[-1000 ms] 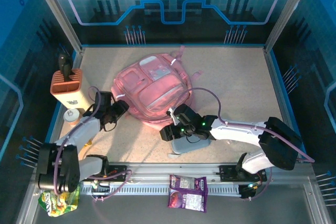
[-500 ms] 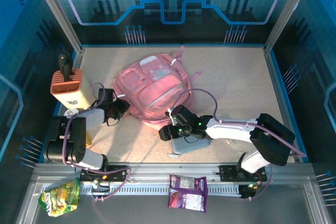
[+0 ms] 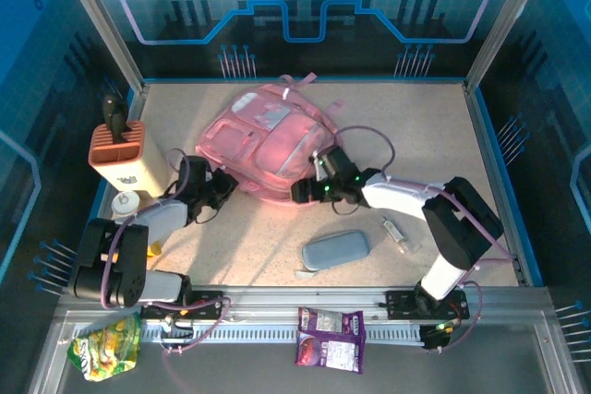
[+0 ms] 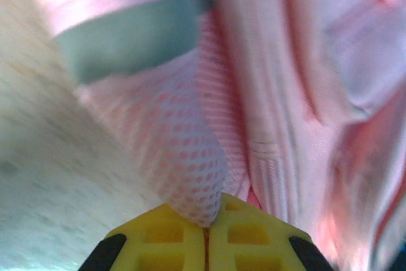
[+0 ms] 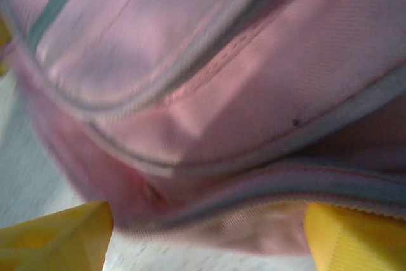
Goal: Pack books, pencil case, and school supplies into a backpack
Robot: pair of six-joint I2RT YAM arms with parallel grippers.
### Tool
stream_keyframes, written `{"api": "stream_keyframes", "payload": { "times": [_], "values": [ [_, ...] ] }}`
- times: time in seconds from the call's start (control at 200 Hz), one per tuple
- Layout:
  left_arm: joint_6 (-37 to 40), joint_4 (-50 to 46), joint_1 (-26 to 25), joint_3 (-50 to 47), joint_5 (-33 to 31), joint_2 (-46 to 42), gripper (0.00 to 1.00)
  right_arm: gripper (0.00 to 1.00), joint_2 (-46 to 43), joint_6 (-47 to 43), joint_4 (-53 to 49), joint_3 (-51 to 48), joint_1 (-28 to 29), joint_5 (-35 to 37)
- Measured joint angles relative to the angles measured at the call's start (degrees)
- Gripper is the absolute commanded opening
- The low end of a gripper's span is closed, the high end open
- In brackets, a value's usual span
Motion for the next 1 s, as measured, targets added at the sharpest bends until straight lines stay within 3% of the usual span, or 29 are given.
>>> {"api": "stream_keyframes", "payload": {
  "times": [0.185,0.485,0.57,0.765,1.001],
  "values": [
    [-7.5,0.2,-10.6,0.0,-4.2,-1.6,0.0,0.83,2.6,-3.3,-2.9,5.6,-7.6,0.3],
    [-18.0,0.0,-19.8,0.0,-12.3,-1.6,0.0,0.85,-10.5,-6.5,-10.9,1.4,-6.4,4.2],
    [-19.8,0.0,-21.4,0.0,-13.9,-1.6,0.0,0.83,-14.3,-6.7,-13.9,-0.3,-3.8,7.2],
    [-22.2,-0.2,-24.4,0.4,-16.8,-1.6,0.0,0.73,-16.5,-6.2,-14.1,-4.9,9.0,11.4],
    [-22.6,-0.5,-25.7,0.8,-18.1,-1.6,0.0,0.57,-8.6,-5.7,-3.7,-6.9,16.8,12.7]
  ]
}}
